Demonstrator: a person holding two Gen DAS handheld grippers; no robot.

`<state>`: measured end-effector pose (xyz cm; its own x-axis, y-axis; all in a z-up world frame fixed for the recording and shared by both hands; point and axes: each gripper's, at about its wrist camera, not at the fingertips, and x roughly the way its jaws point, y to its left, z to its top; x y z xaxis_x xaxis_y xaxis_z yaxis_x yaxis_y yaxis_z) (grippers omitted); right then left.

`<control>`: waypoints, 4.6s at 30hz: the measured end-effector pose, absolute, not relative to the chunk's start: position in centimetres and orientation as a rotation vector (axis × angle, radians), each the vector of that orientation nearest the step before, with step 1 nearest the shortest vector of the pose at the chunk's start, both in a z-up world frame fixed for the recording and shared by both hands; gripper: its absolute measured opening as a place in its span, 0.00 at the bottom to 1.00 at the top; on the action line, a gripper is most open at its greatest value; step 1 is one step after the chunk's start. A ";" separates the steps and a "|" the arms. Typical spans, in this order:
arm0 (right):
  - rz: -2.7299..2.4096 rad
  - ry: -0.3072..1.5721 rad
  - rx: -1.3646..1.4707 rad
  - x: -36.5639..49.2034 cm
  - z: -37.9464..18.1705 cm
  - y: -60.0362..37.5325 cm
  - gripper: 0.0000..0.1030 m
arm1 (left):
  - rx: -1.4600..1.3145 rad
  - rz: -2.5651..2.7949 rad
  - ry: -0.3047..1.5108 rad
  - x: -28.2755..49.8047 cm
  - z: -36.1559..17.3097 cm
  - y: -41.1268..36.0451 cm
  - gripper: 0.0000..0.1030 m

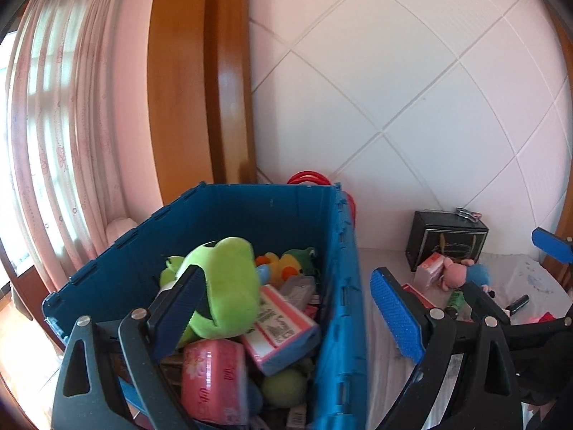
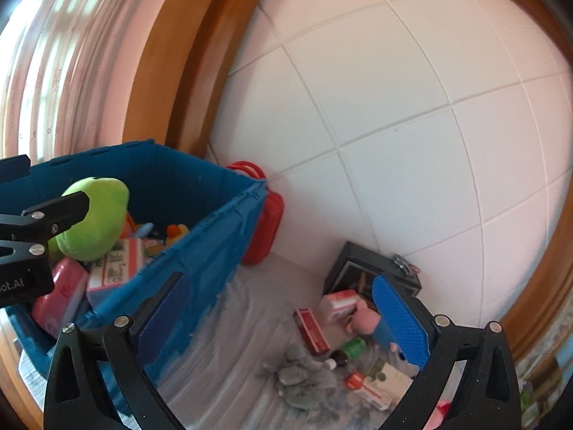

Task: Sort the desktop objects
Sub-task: 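Move both tools back over the bed toward the grey plush, then grasp the grey fluffy plush with left tool while right grasps red-white ointment box, then carry the grey plush and ointment box over the blue crate and open both tools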

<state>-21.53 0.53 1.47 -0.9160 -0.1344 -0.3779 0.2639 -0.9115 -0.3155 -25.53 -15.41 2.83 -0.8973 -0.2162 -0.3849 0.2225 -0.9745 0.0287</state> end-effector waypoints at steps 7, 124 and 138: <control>-2.963 0.396 0.656 -22.6 -0.8 14.8 1.00 | 0.636 -2.984 0.016 -28.6 0.7 -5.2 0.92; -2.676 0.280 0.608 -25.0 -1.4 14.9 0.40 | 0.613 -3.004 -0.139 -31.3 -2.4 -4.0 0.46; -2.520 0.271 0.520 -23.4 3.9 -2.8 0.40 | 0.524 -2.735 -0.082 -27.9 0.5 -23.3 0.46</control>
